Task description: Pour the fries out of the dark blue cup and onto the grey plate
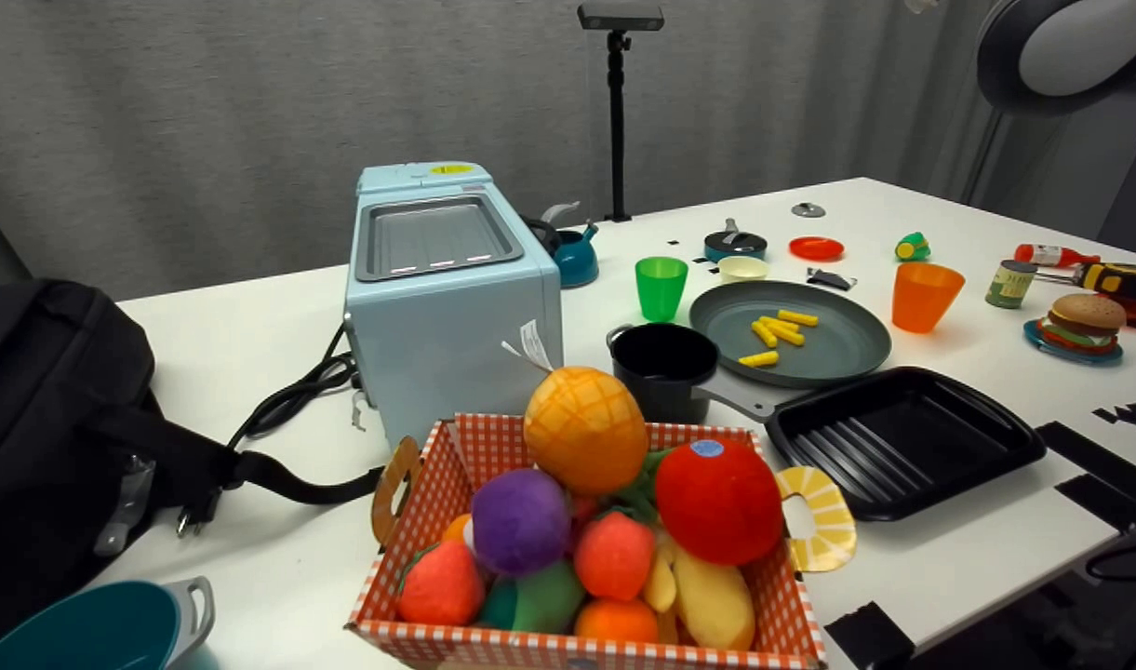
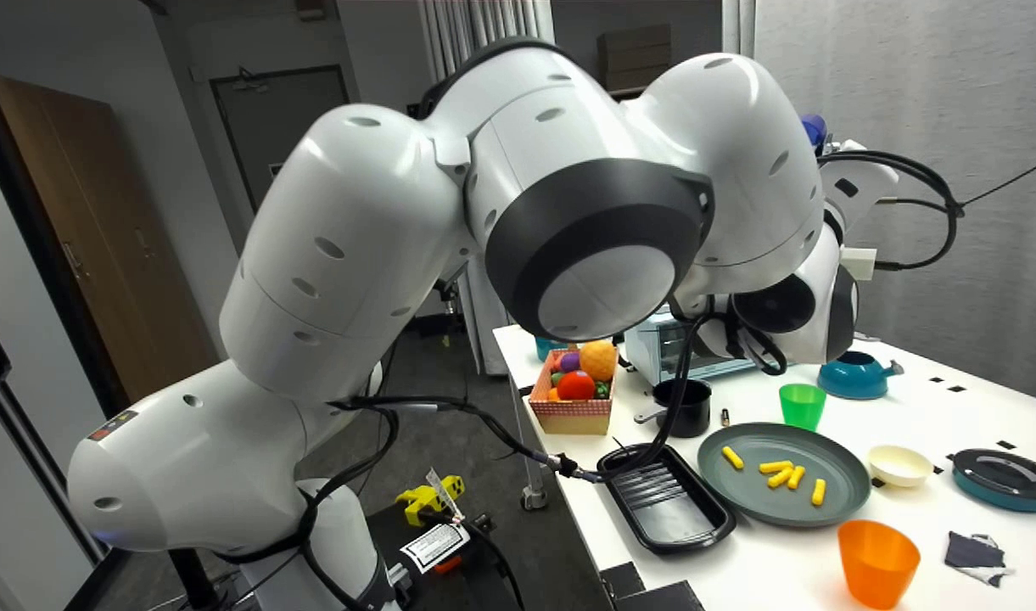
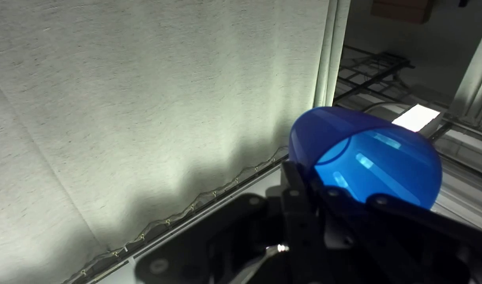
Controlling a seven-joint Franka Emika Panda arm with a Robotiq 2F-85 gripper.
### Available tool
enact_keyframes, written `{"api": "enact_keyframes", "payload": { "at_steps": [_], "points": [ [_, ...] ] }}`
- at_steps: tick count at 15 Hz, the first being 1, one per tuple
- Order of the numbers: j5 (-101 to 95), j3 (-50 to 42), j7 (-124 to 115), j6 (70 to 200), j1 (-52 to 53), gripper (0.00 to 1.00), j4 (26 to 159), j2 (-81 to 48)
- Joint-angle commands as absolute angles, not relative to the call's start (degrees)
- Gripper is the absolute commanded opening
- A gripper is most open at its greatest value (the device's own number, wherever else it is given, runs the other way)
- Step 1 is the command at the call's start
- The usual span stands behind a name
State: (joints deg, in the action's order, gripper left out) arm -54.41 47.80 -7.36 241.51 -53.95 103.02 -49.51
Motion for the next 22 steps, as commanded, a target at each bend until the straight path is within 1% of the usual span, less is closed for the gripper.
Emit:
{"api": "enact_keyframes", "payload": {
  "at_steps": [1,3,7,8,9,12,14,16,22],
  "points": [
    [-54.84,50.61,-3.47,242.91,-54.48,0.01,101.0,-53.09],
    [-55.13,51.21,-2.53,242.91,-54.56,0.01,100.85,-53.84],
    [-50.19,49.39,-0.45,241.72,-52.68,0.01,100.9,-52.56],
    [-45.05,40.86,-4.8,244.62,-46.45,0.01,99.28,-47.45],
    [-41.91,39.63,-4.57,243.07,-45.16,0.01,98.79,-46.89],
    [-28.64,28.37,-7.02,238.04,-34.92,0.01,95.67,-42.8],
    [-19.67,20.94,-8.66,232.68,-27.48,0.01,92.19,-41.38],
    [-10.78,14.58,-8.16,224.59,-20.96,0.01,88.47,-40.8],
    [6.86,0.61,-3.1,197.33,-10.72,0.01,77.07,-44.55]
  ]
}}
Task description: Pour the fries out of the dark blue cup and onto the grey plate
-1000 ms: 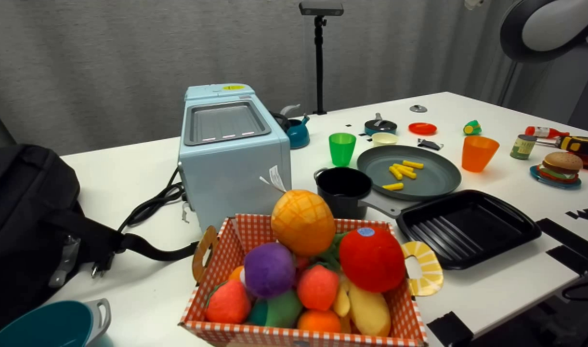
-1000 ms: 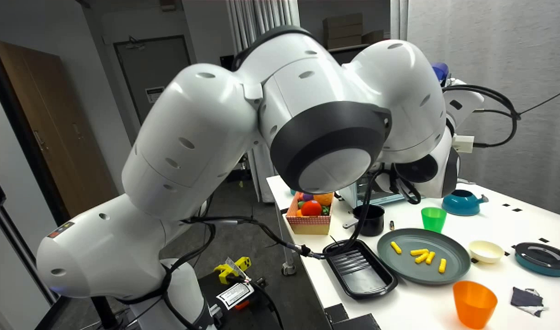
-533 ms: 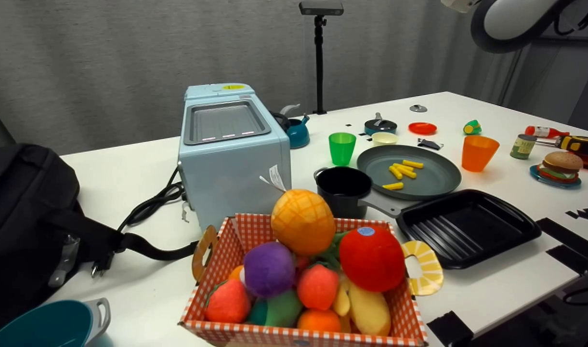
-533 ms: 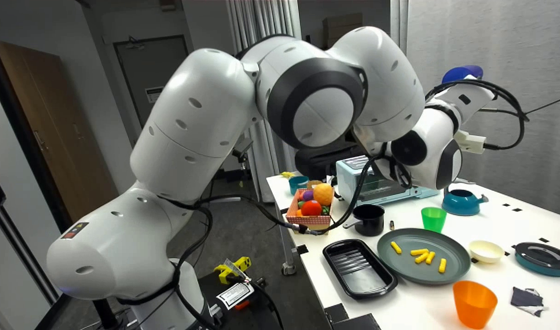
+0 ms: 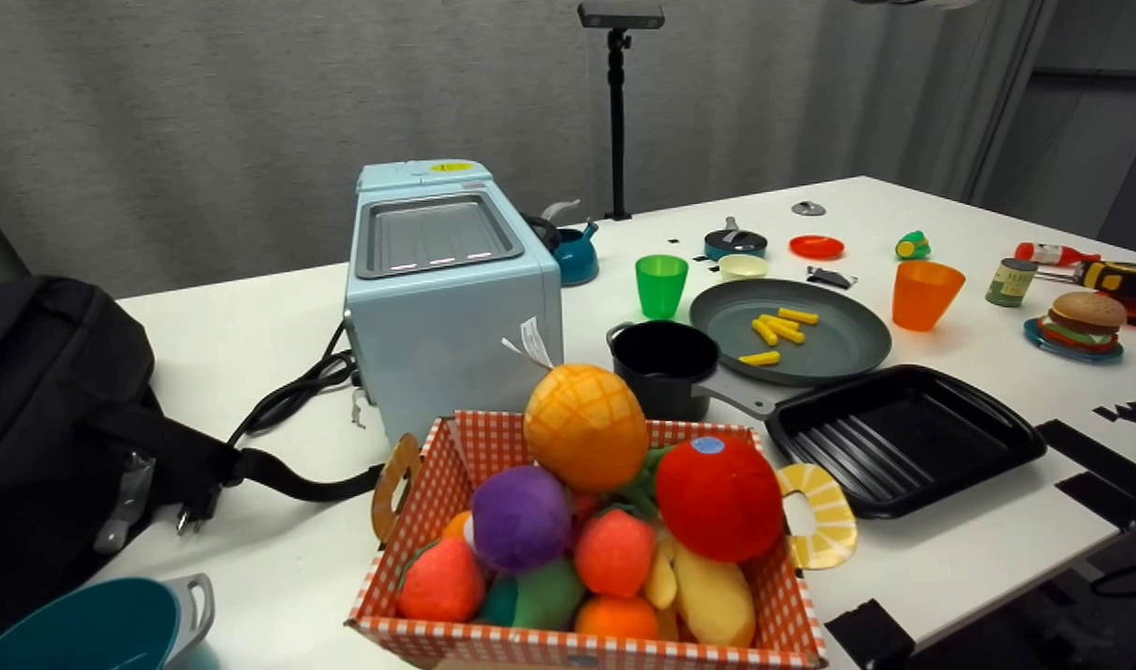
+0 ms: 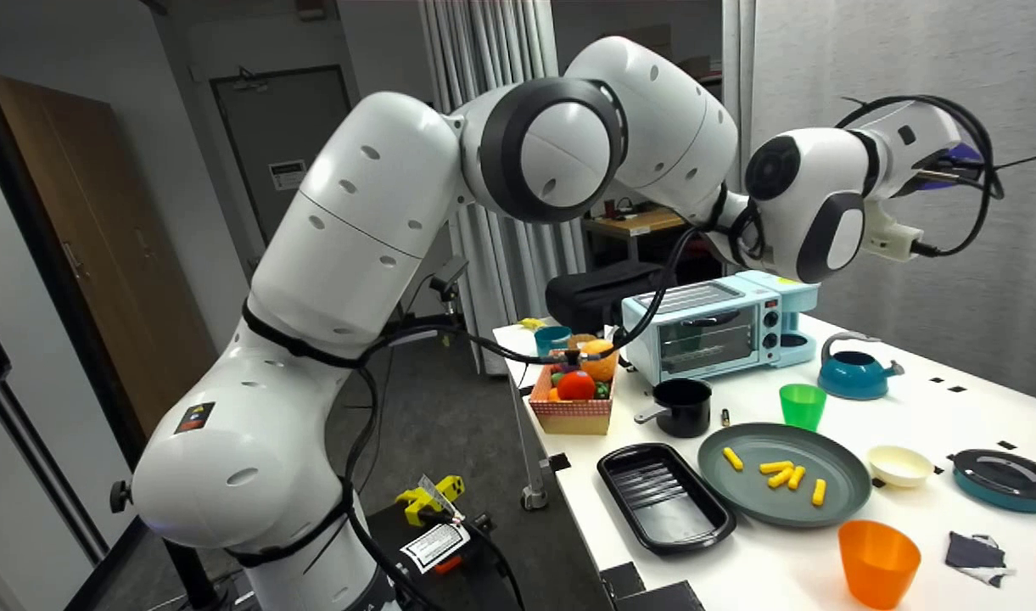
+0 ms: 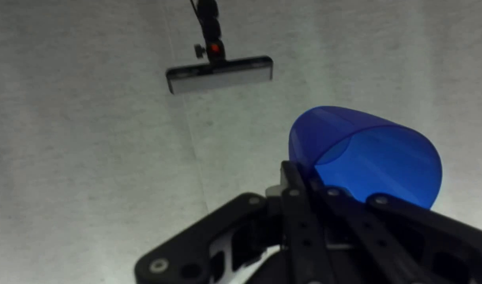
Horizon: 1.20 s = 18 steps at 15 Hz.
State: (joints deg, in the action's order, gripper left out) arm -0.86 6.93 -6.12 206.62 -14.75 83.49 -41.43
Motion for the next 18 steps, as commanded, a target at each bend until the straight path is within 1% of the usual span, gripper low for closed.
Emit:
{"api": "enact_keyframes", "payload": {
  "at_steps": [1,4,6,9,10,12,18],
  "points": [
    [9.57,-3.75,-3.35,193.72,-8.42,0.01,76.1,-45.27],
    [14.1,-17.08,-6.88,183.86,-1.87,0.01,75.35,-47.85],
    [13.95,-24.35,-10.39,177.38,1.8,0.01,75.86,-49.9],
    [11.72,-30.86,-15.61,166.2,5.44,0.01,75.63,-52.87],
    [11.2,-31.76,-16.62,162.37,6.14,0.01,75.48,-53.57],
    [5.29,-29.9,-20.82,154.53,4.9,0.01,74.65,-53.93],
    [0.25,-20.62,-21.11,128.19,-0.44,0.01,69.55,-53.69]
  ]
}}
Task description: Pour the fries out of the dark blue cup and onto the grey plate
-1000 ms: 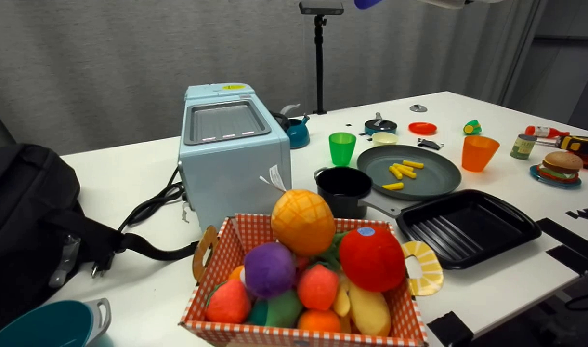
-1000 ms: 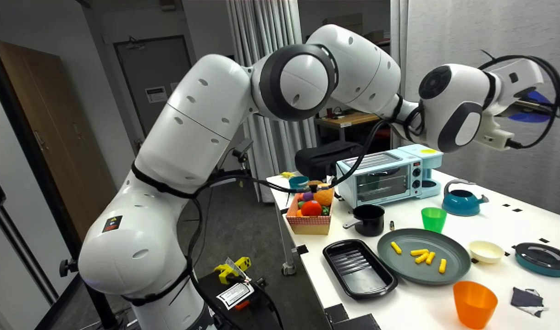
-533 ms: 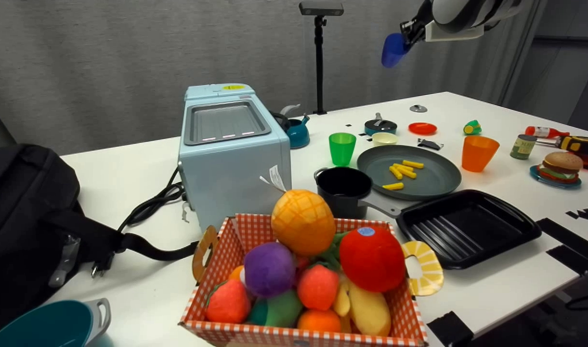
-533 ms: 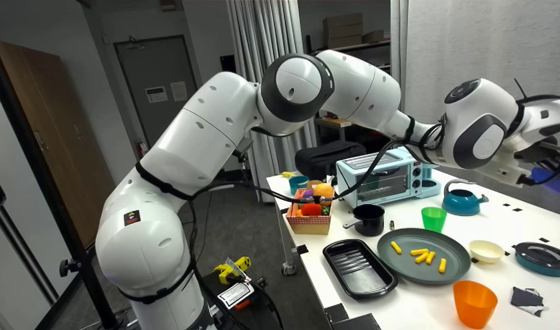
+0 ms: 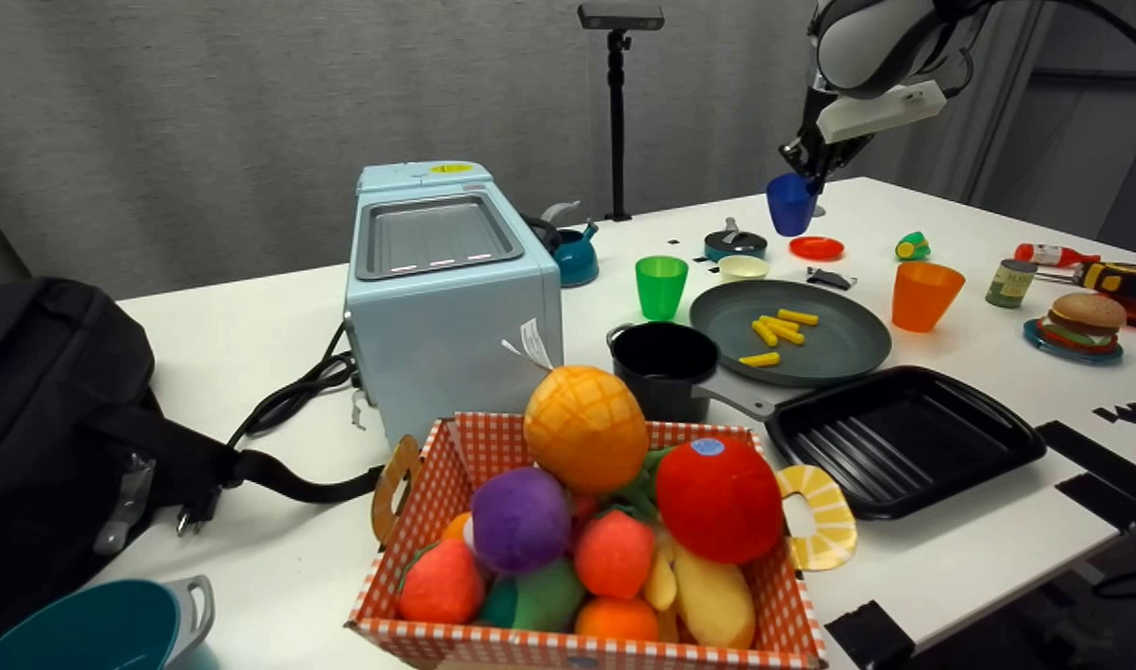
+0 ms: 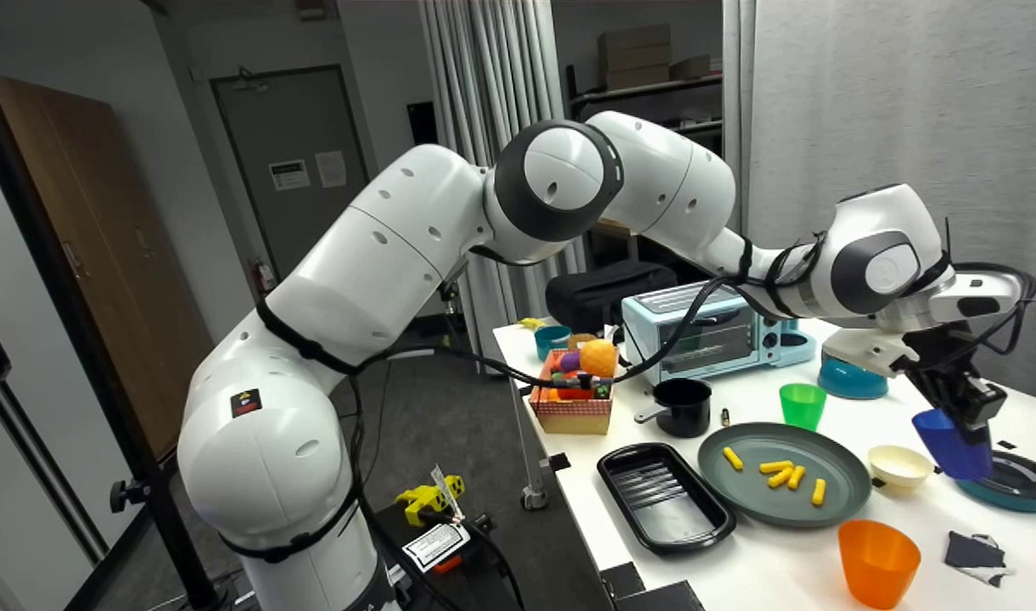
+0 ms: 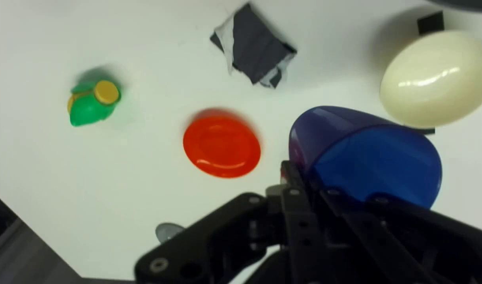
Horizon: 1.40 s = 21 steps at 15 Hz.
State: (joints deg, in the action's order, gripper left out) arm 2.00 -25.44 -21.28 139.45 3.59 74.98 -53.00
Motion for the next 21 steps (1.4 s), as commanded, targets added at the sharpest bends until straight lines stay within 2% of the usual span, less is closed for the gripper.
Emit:
{"api": "enact_keyframes", "payload": {
  "at_steps": [1,4,6,11,20,21],
  "points": [
    [0.59,-19.12,-20.9,123.88,-1.61,0.01,68.06,-54.1],
    [1.91,-15.41,-20.84,110.86,-5.33,0.01,62.86,-55.99],
    [1.81,-14.21,-21.32,106.64,-7.13,0.01,60.15,-57.42],
    [0.67,-13.58,-21.54,106.34,-9.2,0.01,55.2,-60.72],
    [-1.12,-14.44,-22.72,111.77,-6.66,0.01,56.67,-62.59],
    [-1.46,-14.61,-23.01,112.58,-6.48,0.05,56.67,-62.7]
  ]
}}
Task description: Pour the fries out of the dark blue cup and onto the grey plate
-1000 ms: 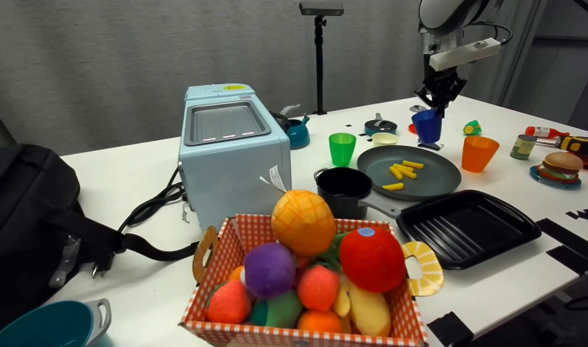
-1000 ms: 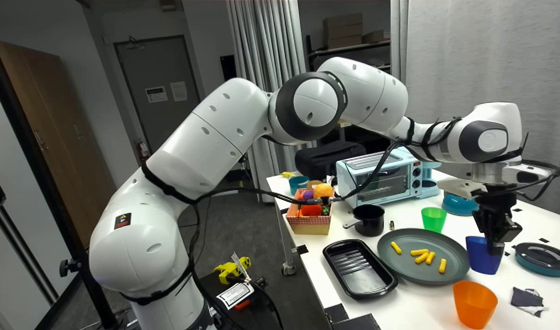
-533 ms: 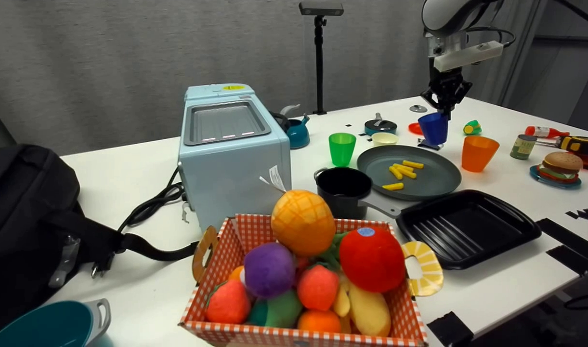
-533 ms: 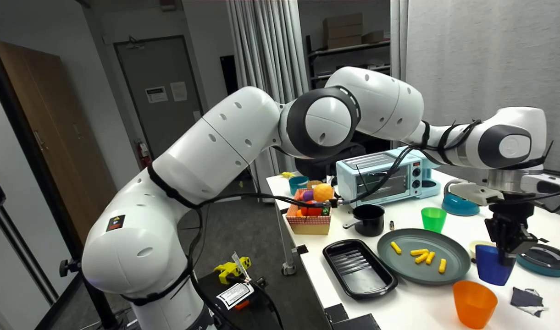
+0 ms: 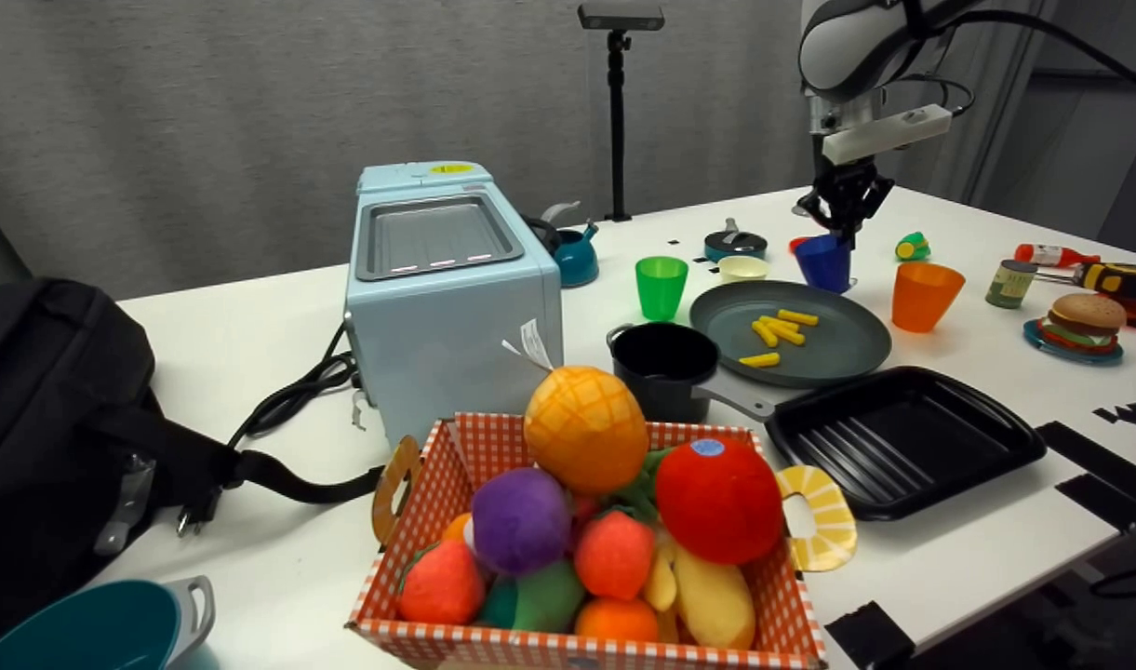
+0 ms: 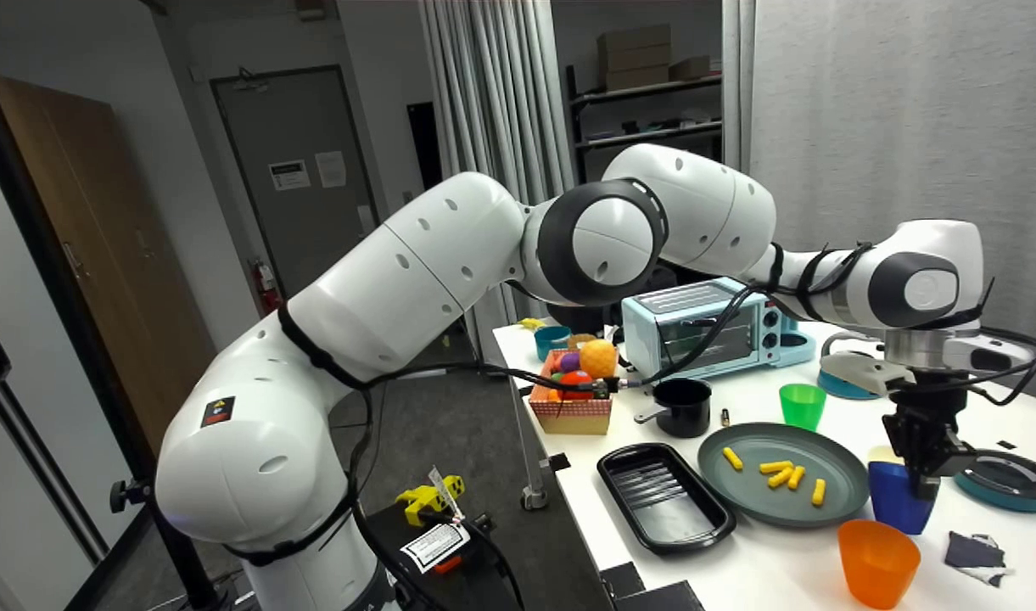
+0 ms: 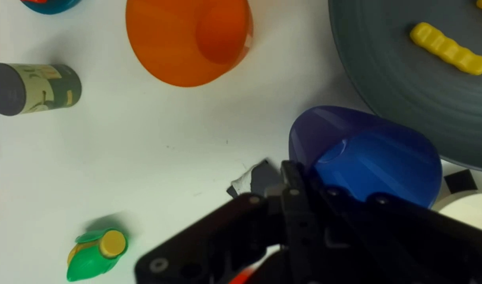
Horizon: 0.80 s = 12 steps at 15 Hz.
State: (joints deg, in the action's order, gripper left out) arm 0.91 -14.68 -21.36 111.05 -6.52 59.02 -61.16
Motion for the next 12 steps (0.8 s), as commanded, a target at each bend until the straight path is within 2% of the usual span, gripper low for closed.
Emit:
{"api": "enact_keyframes", "payload": {
  "at_steps": [1,2,4,10,12],
  "points": [
    [-2.0,-14.67,-23.15,113.3,-6.41,0.3,56.7,-62.75],
    [-2.44,-14.77,-23.41,113.97,-6.35,0.3,56.84,-62.7],
    [-2.15,-15.85,-23.17,115.91,-5.63,0.42,57.95,-62.26],
    [-2.04,-16.2,-22.69,117.99,-5.62,0.88,59.14,-61.25],
    [-1.55,-15.72,-21.88,118.71,-5.65,0.99,60.05,-59.67]
  ]
}}
